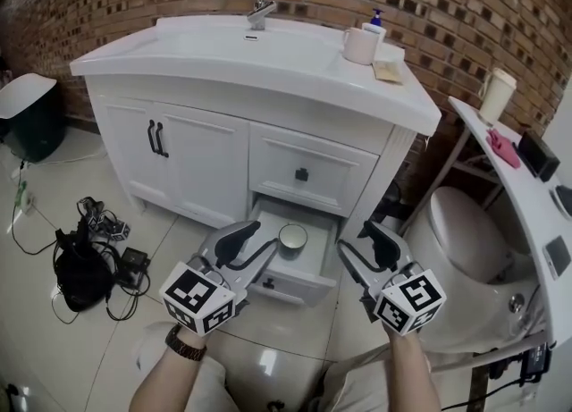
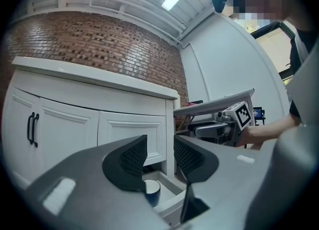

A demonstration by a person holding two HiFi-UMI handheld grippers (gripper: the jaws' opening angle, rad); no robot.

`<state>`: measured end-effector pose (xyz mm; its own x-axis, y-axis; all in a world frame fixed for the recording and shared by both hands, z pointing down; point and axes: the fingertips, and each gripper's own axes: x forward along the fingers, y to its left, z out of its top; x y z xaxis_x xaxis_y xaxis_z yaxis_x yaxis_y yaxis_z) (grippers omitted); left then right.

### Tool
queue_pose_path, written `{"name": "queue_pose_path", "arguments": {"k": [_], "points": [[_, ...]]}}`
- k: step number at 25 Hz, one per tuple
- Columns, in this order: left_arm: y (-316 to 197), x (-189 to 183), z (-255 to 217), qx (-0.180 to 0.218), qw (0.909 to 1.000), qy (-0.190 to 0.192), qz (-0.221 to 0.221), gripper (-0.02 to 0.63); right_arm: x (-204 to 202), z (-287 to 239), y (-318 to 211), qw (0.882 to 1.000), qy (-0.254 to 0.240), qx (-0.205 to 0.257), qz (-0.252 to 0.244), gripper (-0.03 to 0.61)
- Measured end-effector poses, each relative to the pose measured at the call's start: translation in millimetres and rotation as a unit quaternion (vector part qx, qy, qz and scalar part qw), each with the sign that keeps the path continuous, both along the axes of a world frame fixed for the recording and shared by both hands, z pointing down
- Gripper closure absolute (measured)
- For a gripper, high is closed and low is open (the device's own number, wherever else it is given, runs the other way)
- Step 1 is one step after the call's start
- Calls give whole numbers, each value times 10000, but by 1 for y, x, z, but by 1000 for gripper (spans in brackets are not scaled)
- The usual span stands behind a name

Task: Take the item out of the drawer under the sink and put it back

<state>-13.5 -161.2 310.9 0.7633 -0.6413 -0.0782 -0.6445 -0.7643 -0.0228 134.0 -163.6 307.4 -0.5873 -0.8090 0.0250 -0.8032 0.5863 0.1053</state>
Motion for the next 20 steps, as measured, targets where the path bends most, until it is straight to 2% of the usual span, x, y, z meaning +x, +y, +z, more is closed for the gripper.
{"name": "queue_pose_path", "arguments": {"k": [5, 13, 17, 20], "points": [[-4, -2, 24, -113, 9993, -361, 30, 443, 12, 3, 17, 10000, -44, 56, 56, 305], [-7, 6, 12, 54, 10000, -5, 80, 443, 25, 0, 32, 9997, -72, 175, 152, 316], [-14, 10, 15, 3, 10000, 4, 73, 443, 31, 1, 28, 9990, -306, 239, 231, 321], [-12, 14, 12, 41, 9999, -28, 150, 443, 34, -15, 27, 9970, -559, 476, 230, 331]]}}
